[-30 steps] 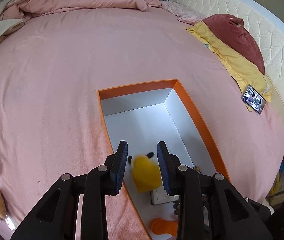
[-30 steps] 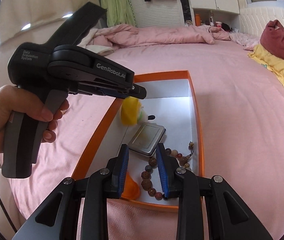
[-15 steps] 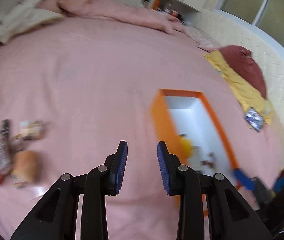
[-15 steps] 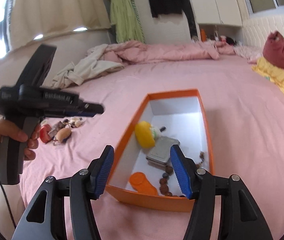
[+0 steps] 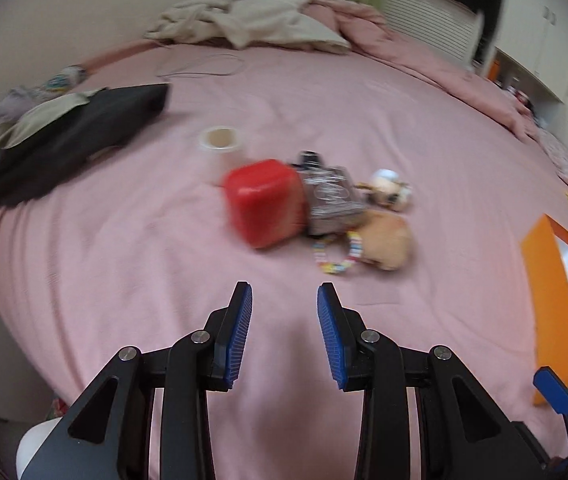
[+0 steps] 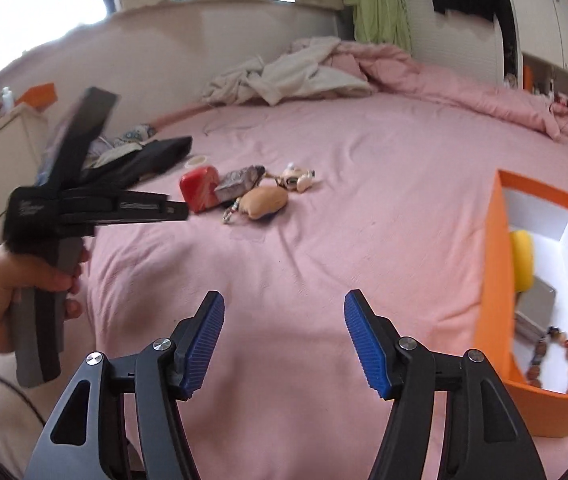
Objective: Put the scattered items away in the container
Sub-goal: 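Open both grippers to drop the caps and duck into the box, withdraw, then grasp the red case with the left gripper and lift it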
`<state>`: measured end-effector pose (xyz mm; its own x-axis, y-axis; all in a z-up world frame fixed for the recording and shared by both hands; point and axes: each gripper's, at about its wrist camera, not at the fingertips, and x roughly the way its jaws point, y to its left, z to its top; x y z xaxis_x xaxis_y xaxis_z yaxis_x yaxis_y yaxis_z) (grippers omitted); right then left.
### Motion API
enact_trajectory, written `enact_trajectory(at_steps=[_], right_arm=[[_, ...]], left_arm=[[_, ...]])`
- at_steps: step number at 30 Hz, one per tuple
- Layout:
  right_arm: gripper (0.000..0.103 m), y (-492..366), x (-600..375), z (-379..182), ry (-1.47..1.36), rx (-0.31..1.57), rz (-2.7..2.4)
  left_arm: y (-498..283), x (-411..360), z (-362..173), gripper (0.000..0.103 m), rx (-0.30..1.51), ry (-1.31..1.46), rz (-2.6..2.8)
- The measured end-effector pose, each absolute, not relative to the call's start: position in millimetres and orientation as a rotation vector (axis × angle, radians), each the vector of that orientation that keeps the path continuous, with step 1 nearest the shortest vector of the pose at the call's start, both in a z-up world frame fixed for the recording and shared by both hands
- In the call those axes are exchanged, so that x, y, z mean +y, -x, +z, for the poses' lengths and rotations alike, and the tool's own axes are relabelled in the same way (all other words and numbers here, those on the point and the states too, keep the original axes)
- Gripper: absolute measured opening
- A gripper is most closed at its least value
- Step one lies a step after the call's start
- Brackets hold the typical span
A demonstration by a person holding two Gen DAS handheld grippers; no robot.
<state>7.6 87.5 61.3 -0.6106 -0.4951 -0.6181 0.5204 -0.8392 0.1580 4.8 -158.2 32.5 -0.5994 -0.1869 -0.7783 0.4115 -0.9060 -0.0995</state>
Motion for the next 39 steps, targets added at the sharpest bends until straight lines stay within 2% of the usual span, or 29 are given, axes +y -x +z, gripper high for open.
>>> enact_trajectory(at_steps=[4, 8, 9, 10, 12, 16, 19, 21, 27, 32, 36, 39], right_arm=[[0.062, 11, 71, 51, -0.946, 0.030, -2.398], [0.062, 32, 59, 40, -0.984, 0.036, -2.398], [0.062, 36, 58, 38, -0.996, 0.030, -2.400], [0.062, 39, 58, 33, -1.019, 0.019, -2.400], [0.063, 45, 60, 20, -1.086, -0.012, -2.390], [0.063, 44, 67, 18, -1.074, -0.056, -2.395], [0.063, 42, 65, 18, -1.074, -0.043, -2.400], [0.063, 42, 65, 17, -1.075, -0.042, -2.399], [0.063, 43, 66, 17, -1.075, -0.049, -2.396], [0.063, 43, 65, 17, -1.075, -0.046, -2.397], [0.065, 43, 64, 16, -1.080, -0.029, -2.397], [0.065, 42, 61, 16, -1.087, -0.006, -2.402]], left_arm=[[-4, -185, 10, 0.035, 0.500, -1.232, -2.437], [-9, -190, 3, 0.037, 0.490, -1.146, -2.484], [-11, -189, 3, 0.045, 0.507, -1.125, -2.499], [-13, -188, 2, 0.061, 0.536, -1.100, -2.530], [-15, -184, 0, 0.077, 0.582, -1.048, -2.613], [-8, -170, 0, 0.078, 0.432, -1.066, -2.610], [-7, -170, 1, 0.078, 0.427, -1.063, -2.612], [-11, -175, 5, 0.078, 0.486, -1.044, -2.627], [-25, -205, 14, 0.078, 0.842, -1.036, -2.605], [-18, -236, 32, 0.078, 0.928, -1.085, -2.601], [-6, -257, 54, 0.078, 0.858, -1.165, -2.701], [4, -263, 66, 0.078, 0.654, -1.214, -2.771]])
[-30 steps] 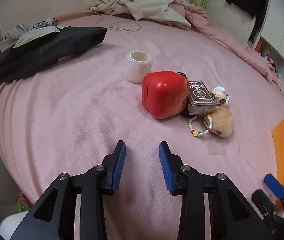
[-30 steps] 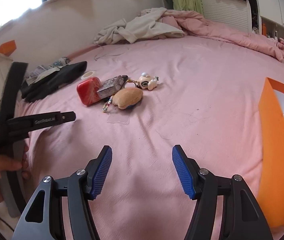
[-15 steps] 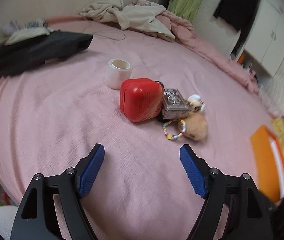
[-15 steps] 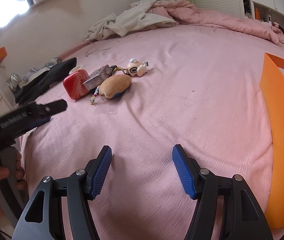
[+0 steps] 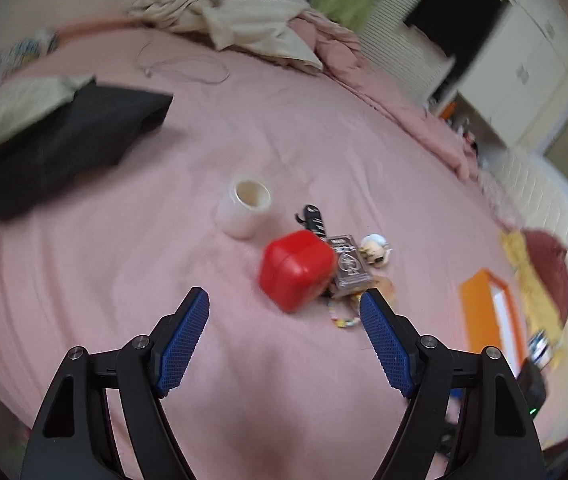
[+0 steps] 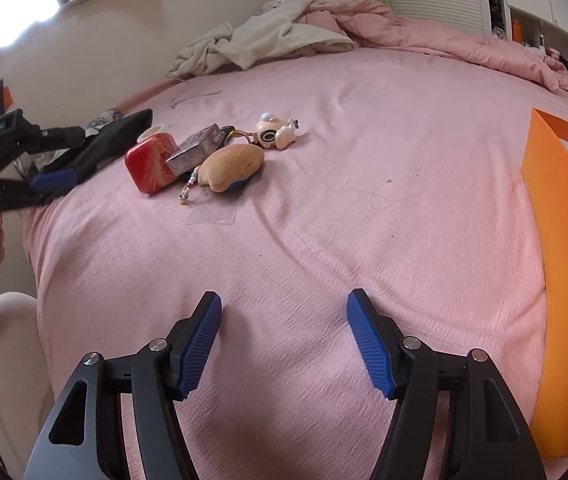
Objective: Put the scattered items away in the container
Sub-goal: 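Grasp the red case with the left gripper and lift it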
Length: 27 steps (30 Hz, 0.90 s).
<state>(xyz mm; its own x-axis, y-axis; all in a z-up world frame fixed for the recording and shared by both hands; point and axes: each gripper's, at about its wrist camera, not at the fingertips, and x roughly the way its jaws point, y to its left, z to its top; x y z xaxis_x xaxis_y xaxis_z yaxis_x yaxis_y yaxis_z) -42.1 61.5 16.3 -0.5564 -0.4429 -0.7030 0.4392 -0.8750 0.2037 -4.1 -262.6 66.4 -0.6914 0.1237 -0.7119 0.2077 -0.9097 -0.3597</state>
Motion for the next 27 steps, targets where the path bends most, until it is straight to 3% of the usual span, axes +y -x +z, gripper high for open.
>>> enact_trajectory(at_steps=[3, 11, 18, 23, 25, 27], right_arm=[[0.070, 42, 54, 17, -1.100, 0.046, -2.408], [0.075, 45, 44, 17, -1.098, 0.108, -2.395], [0.075, 46, 46, 16, -1.101, 0.085, -2.397], [0.075, 46, 46, 16, -1.099, 0.072, -2.392], [0.075, 46, 45, 16, -1.100, 0.066, -2.391], [0.075, 46, 45, 16, -1.099, 0.068, -2.392]], left_arm=[[15, -263, 68, 0.078, 0.471, -1.288, -2.792], [58, -231, 47, 0.078, 0.265, -1.511, -2.922], [80, -251, 23, 0.078, 0.519, -1.560, -2.895], [87, -249, 9, 0.078, 0.575, -1.549, -2.944], [85, -249, 11, 0.065, 0.588, -1.507, -2.969], [81, -254, 11, 0.065, 0.615, -1.478, -2.982]])
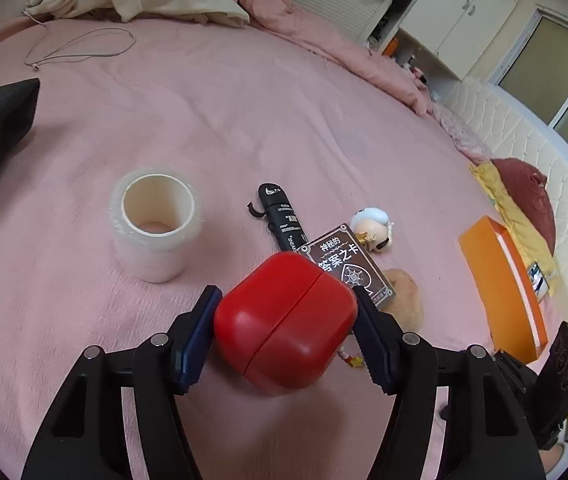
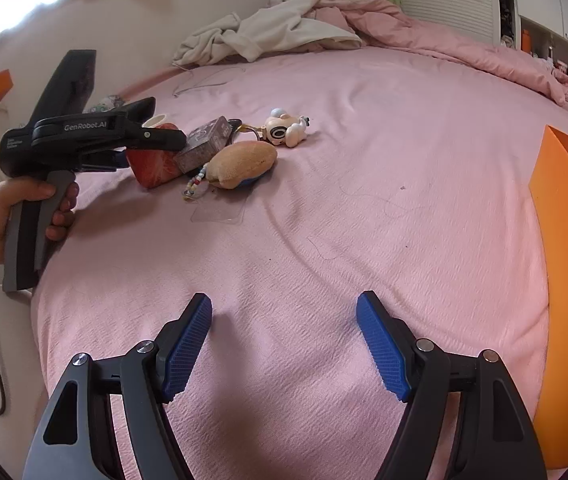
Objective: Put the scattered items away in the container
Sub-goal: 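Grasp the red case with the left gripper and lift it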
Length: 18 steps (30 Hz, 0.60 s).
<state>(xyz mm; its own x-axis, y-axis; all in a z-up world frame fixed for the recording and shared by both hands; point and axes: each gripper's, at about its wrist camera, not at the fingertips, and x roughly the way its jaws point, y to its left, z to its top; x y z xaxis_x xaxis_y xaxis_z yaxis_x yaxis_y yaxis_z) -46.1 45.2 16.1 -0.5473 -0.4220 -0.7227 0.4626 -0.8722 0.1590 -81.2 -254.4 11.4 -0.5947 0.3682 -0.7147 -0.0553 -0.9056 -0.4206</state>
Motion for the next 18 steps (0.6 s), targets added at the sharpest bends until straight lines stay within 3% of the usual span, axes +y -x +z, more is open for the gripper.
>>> enact_trajectory(at_steps=[4, 18], right_arm=[[0.075, 46, 45, 16, -1.098, 0.064, -2.391], [0.075, 67, 19, 31, -1.085, 0.086, -2.388]], left_arm=[[75, -260, 15, 0.065, -0.554, 1.267, 2.534], [55, -274, 15, 0.064, -0.317, 1.530, 2.584]])
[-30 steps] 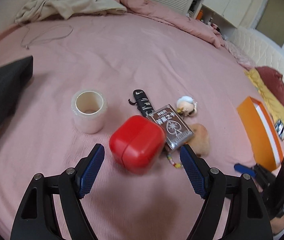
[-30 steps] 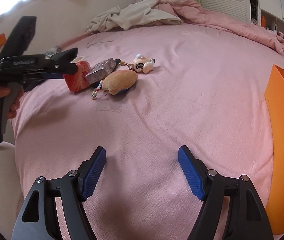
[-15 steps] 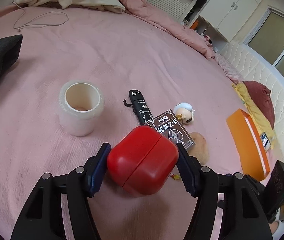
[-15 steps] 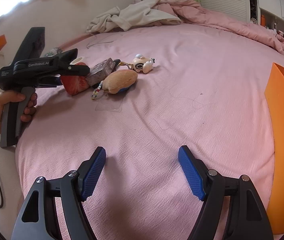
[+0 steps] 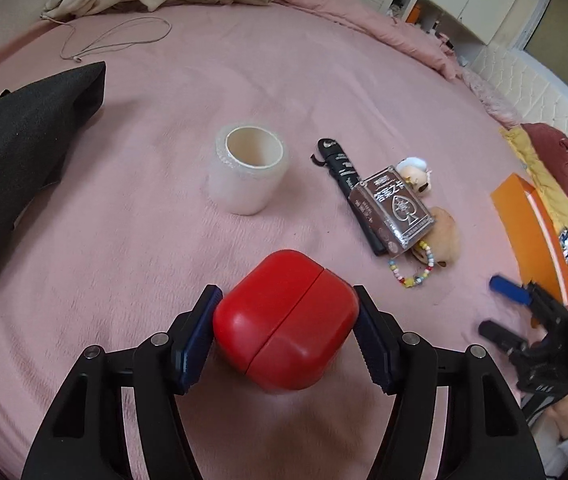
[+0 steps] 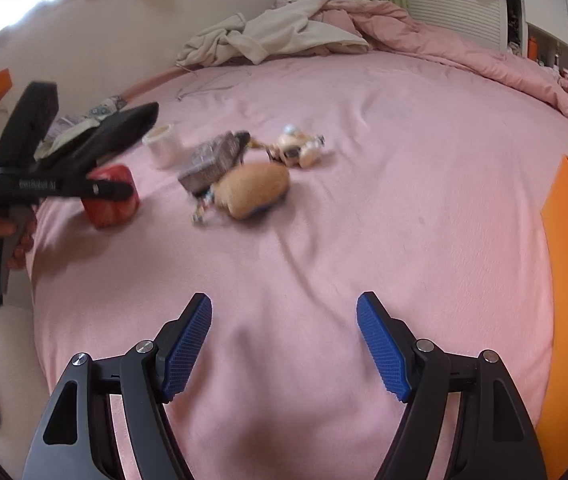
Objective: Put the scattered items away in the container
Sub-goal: 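Grasp the plush potato toy with the right gripper while the left gripper holds the red case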
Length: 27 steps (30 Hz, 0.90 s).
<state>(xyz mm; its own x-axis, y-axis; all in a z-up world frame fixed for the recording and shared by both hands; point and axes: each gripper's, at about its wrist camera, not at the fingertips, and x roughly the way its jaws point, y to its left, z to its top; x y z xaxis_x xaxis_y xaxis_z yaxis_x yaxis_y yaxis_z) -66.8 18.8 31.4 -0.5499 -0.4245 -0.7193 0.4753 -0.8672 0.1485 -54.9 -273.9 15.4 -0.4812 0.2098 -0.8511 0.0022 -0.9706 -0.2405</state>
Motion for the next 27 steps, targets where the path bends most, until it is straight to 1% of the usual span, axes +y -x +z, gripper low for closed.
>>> enact_trajectory(at_steps=[2, 5, 7, 8, 9, 11, 13, 14, 15, 16, 20, 27], right_arm=[[0.075, 82, 6, 39, -1.066, 0.093, -2.394], [0.075, 107, -8, 47, -1.063, 0.034, -2.374], [0.075, 125, -14, 48, -1.100, -0.048, -2.359], [0.073, 134, -14, 47, -1.134, -0.110, -2.350], [0.069, 142, -14, 45, -1.170, -0.182, -2.328], [0.053, 154, -16, 39, -1.238, -0.261, -2.310], [0.053, 161, -24, 30, -1.297, -0.225, -2.309], [0.051, 161, -28, 28, -1.292, -0.205, -2.305], [0.046, 159, -33, 29, -1.274, -0.174, -2.303], [0.032, 155, -38, 30, -1.255, -0.152, -2.267], [0.030, 137, -43, 34, -1.205, -0.073, -2.261], [0.030, 97, -4, 33, -1.169, -0.103, -2.303]], left_arm=[[59, -266, 11, 0.063, -0.224, 1.590, 2.581], [61, -253, 9, 0.062, -0.082, 1.625, 2.594], [61, -252, 8, 0.062, -0.057, 1.627, 2.598], [62, -253, 8, 0.062, -0.067, 1.625, 2.596], [62, -255, 8, 0.062, -0.082, 1.622, 2.593], [62, -259, 8, 0.062, -0.117, 1.612, 2.587], [63, -263, 8, 0.062, -0.137, 1.608, 2.585], [64, -263, 8, 0.062, -0.139, 1.607, 2.585], [64, -262, 7, 0.062, -0.135, 1.607, 2.585], [64, -262, 7, 0.062, -0.128, 1.608, 2.586], [63, -260, 6, 0.062, -0.119, 1.608, 2.588], [59, -259, 6, 0.062, -0.122, 1.604, 2.590]])
